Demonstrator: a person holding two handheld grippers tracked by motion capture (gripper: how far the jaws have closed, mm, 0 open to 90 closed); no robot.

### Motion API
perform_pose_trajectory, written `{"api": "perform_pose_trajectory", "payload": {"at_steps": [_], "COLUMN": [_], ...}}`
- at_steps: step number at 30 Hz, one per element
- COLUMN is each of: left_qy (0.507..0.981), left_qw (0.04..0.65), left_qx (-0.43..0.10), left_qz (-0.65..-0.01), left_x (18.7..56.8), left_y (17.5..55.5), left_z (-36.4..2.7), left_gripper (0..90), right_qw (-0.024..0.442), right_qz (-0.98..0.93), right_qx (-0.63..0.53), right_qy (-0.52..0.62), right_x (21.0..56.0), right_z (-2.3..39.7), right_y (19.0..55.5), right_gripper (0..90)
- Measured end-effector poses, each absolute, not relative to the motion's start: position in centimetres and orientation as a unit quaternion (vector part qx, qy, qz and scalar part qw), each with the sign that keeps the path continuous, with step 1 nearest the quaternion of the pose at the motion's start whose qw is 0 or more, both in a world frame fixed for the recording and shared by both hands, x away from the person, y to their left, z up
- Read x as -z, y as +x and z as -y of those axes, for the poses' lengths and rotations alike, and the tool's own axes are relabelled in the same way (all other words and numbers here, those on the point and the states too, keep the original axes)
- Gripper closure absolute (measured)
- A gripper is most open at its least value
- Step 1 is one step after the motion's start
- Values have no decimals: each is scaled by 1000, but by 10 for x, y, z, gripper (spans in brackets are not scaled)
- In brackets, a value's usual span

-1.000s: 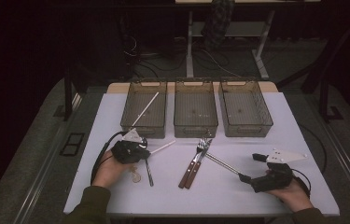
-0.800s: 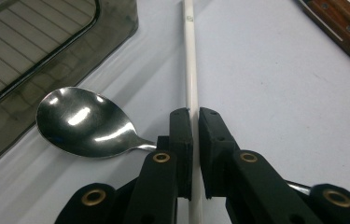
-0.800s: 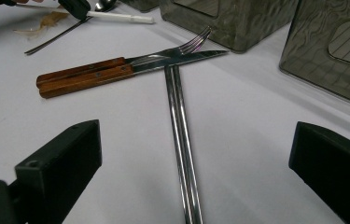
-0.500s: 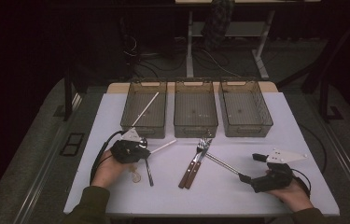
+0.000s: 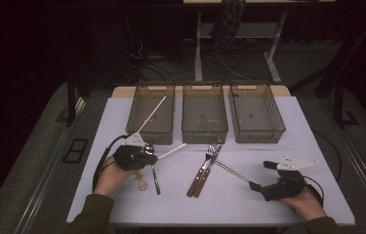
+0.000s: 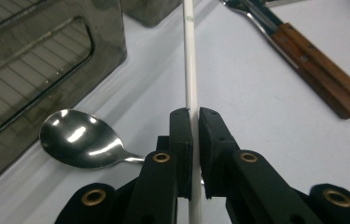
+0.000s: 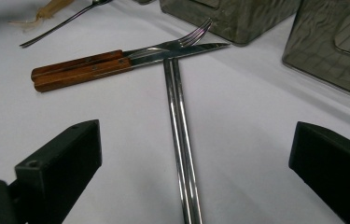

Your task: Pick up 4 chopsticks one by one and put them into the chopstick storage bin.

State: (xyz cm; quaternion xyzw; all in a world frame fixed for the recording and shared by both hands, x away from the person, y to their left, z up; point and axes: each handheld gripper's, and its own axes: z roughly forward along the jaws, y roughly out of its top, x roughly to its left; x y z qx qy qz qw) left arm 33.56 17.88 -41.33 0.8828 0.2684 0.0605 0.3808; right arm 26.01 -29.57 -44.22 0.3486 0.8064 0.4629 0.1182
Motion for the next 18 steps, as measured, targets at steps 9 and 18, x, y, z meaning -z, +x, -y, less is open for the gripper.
{"api": "perform_pose_trajectory", "payload": {"at_steps": [9, 18], "left_qy": [876, 868], "left_qw": [398, 413], "left_qx": [-62, -65], "left_qz": [-265, -266], "left_x": [406, 398], "left_y": [332, 330], "left_z": [-178, -178], "left_gripper": [838, 838], "right_qw": [108, 107], "right_qz": [-814, -812], "right_qx": [-462, -463], "right_qy": [337, 340], "right_x": [444, 444], "right_z": [286, 287], "right_y": [259, 259], "right_gripper": [22, 23]}}
